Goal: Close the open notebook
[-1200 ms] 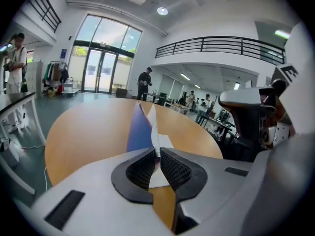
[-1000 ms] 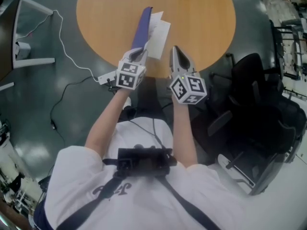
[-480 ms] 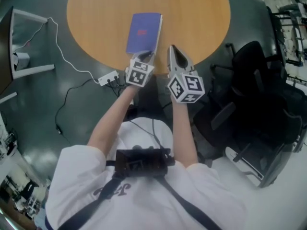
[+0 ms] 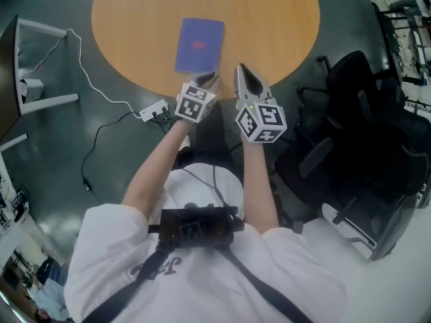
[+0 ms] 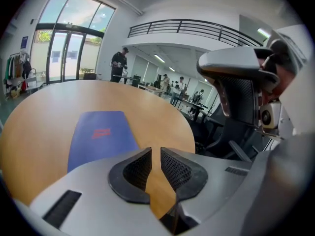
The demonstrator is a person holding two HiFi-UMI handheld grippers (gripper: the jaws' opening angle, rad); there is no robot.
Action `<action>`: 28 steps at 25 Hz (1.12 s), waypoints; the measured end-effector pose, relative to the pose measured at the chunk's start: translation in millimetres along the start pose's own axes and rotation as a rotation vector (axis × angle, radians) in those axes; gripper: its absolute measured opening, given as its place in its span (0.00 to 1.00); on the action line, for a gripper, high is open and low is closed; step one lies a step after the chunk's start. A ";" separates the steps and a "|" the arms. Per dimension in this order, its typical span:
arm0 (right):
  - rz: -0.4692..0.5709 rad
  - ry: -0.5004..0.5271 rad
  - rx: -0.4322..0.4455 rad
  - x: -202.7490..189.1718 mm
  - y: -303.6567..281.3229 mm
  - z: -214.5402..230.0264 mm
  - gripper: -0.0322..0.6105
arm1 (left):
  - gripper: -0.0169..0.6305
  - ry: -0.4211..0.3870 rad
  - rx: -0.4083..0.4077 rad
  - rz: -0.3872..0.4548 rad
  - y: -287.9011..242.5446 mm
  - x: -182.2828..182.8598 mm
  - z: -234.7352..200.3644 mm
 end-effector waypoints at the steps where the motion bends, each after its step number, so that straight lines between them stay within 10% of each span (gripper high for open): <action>1: 0.007 0.002 0.000 1.7 0.3 -0.6 0.08 | 0.11 -0.001 -0.001 0.016 5.3 3.5 0.5; 28: 0.258 0.315 0.181 70.9 50.1 -146.1 0.08 | 0.05 -0.105 0.235 0.658 259.4 123.3 0.7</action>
Point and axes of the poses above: the fingertips, and each gripper's own axes: y backward along the fingers, z to its right, x out of its top, the point moved 7 cm from there along y, backward along the fingers, and after that the axes turned 6 degrees about z, right-handed, at the moved point
